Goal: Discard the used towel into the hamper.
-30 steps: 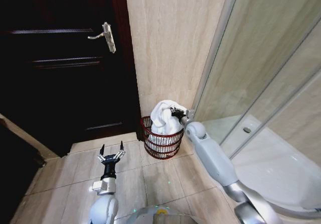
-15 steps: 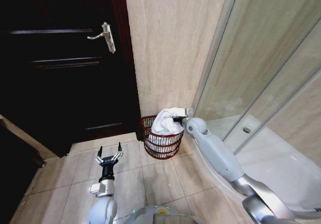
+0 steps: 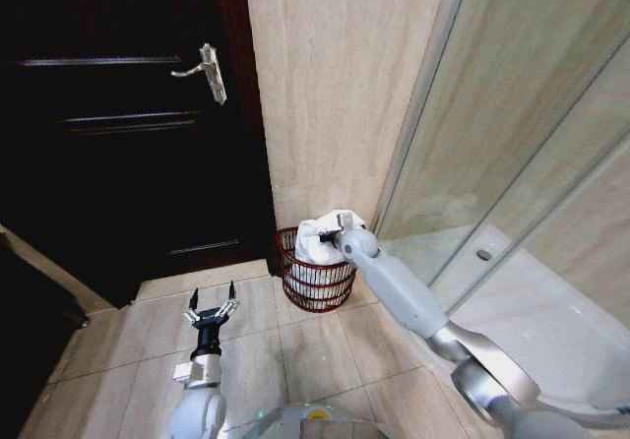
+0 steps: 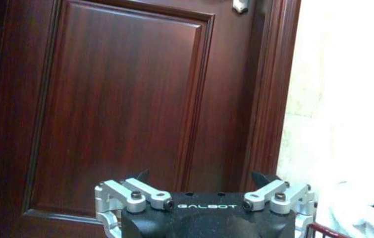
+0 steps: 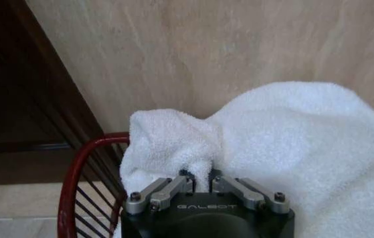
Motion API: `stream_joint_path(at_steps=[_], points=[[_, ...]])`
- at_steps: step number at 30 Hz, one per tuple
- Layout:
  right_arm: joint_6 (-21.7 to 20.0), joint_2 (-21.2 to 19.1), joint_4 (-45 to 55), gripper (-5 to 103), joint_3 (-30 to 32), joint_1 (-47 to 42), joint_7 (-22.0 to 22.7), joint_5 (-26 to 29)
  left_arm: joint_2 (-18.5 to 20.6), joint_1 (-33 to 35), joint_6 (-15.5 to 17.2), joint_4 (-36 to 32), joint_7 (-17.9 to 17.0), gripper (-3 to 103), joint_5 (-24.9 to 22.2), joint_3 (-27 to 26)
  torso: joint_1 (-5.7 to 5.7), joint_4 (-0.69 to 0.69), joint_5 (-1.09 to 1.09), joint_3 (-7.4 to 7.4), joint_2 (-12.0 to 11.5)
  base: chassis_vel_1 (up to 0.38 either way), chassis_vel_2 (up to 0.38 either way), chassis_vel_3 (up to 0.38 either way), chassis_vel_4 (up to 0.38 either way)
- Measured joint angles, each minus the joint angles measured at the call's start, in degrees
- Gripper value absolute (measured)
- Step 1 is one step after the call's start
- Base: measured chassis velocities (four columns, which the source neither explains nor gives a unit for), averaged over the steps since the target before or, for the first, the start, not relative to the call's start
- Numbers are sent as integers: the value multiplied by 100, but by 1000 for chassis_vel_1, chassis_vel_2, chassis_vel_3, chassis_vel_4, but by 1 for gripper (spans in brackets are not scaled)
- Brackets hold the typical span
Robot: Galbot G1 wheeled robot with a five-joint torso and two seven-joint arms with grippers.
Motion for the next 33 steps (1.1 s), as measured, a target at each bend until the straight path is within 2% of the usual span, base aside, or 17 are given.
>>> stream_joint_path(at_steps=[9, 15, 18, 21, 23, 26, 27, 30, 32, 33], points=[[21, 260, -435, 11, -53, -263, 216, 286, 88, -2, -55, 54, 4, 100, -130, -59, 0, 0, 1, 0, 0, 0, 0, 0, 0], [34, 519, -785, 11, 224, -334, 157, 101, 107, -1, -59, 47, 4, 100, -162, -68, 0, 1, 1, 1, 0, 0, 0, 0, 0], [34, 504, -682, 8, 255, -332, 133, 57, 108, -2, -59, 46, 3, 100, -165, -69, 0, 0, 1, 1, 0, 0, 0, 0, 0], [63, 329, -258, 23, 186, -269, 117, -67, 125, -34, -59, 56, 2, 100, -168, -71, 0, -1, 0, 1, 0, 0, 0, 0, 0], [77, 303, -188, 23, 167, -260, 130, -83, 125, -40, -59, 57, 2, 100, -169, -71, 0, -1, 1, 1, 0, 0, 0, 0, 0], [211, 169, 265, 39, 110, -250, 307, -158, 125, -66, -45, 57, 1, 100, -179, -73, 0, 0, 1, 1, 0, 0, 0, 0, 0], [211, 169, 265, 39, 110, -250, 307, -158, 125, -66, -45, 57, 1, 100, -179, -73, 0, 0, 1, 1, 0, 0, 0, 0, 0], [242, 34, 757, 56, 108, -334, 368, -158, 143, -83, -42, 90, 1, 100, -189, -76, 0, -1, 2, 1, 0, 0, 0, 0, 0], [252, 6, 873, 56, 107, -351, 369, -160, 144, -86, -42, 108, 1, 100, -189, -75, 0, -1, 2, 1, 0, 0, 0, 0, 0], [299, -9, 1147, 66, 98, -380, 369, -158, 132, -105, -44, 151, 0, 100, -181, -59, 0, -1, 1, 0, 0, 0, 0, 0, 0]])
